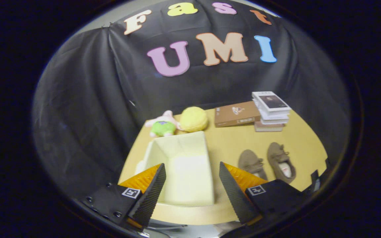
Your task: Open the storage box then place both shoes into the box .Put the left shoe in first, then the right shoe, with the right side of both shoes facing outward in a uniform manner.
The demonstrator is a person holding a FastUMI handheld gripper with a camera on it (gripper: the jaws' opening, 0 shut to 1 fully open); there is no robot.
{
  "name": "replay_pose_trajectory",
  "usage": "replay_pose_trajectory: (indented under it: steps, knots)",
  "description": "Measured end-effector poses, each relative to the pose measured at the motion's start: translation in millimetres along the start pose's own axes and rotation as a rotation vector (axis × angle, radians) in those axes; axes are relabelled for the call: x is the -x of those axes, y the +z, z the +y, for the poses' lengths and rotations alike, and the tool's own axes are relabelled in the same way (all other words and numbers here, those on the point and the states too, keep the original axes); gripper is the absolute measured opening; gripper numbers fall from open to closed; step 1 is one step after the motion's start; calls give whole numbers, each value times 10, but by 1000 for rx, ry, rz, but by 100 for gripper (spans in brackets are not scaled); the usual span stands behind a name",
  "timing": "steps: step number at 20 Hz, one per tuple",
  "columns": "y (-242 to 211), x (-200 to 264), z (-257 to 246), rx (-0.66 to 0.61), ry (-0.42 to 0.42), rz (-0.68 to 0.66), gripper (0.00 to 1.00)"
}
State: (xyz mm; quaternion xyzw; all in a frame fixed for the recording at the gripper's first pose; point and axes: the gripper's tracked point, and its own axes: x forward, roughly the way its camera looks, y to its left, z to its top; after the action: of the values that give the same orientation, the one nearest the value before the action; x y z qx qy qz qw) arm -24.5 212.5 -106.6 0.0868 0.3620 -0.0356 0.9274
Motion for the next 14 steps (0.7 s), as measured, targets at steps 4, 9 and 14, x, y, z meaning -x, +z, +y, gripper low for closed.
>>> replay_pose_trajectory:
  steps: [4, 9, 14]
  knots:
    - [-154, -294, -699, 77, -132, 113, 100]
    - [-498, -706, -1318, 161, -234, 310, 100]
    - [-941, -1068, -1739, 217, -261, 532, 98]
